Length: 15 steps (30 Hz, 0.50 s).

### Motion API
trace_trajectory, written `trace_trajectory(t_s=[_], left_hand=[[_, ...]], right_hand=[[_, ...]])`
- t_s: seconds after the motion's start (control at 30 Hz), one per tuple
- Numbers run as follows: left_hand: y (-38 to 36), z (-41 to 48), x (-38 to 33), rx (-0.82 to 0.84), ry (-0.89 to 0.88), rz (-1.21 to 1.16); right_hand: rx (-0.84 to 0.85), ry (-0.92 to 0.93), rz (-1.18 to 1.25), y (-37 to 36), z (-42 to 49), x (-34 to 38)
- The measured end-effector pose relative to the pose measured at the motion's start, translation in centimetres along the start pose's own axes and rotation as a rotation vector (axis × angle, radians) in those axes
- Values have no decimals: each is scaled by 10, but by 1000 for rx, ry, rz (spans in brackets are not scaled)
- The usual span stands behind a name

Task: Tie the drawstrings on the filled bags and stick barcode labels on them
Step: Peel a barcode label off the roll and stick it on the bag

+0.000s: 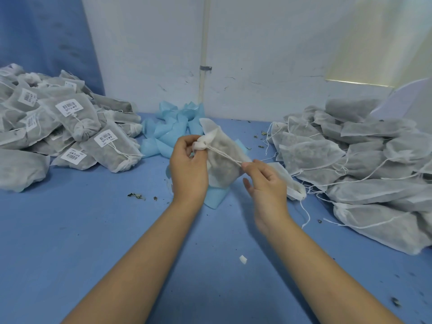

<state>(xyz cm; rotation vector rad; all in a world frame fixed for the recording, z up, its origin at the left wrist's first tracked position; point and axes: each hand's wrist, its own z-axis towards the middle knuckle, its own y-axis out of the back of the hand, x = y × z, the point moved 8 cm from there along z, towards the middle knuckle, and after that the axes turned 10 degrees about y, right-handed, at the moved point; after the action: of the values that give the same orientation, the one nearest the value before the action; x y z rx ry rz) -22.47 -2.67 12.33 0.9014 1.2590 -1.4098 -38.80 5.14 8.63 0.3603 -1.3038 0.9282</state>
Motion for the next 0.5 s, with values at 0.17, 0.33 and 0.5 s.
trace_trajectory(t_s=[0.17, 0.33, 0.5], left_hand=[[-4, -1, 12, -1, 153, -74], [-1, 2, 19, -2, 258, -40], [-23, 0, 15, 318, 345, -206]], right_hand=[[-7, -164, 185, -9, -7, -16], [-31, -172, 207, -11, -9, -17], [-88, -171, 291, -6, -6, -14]])
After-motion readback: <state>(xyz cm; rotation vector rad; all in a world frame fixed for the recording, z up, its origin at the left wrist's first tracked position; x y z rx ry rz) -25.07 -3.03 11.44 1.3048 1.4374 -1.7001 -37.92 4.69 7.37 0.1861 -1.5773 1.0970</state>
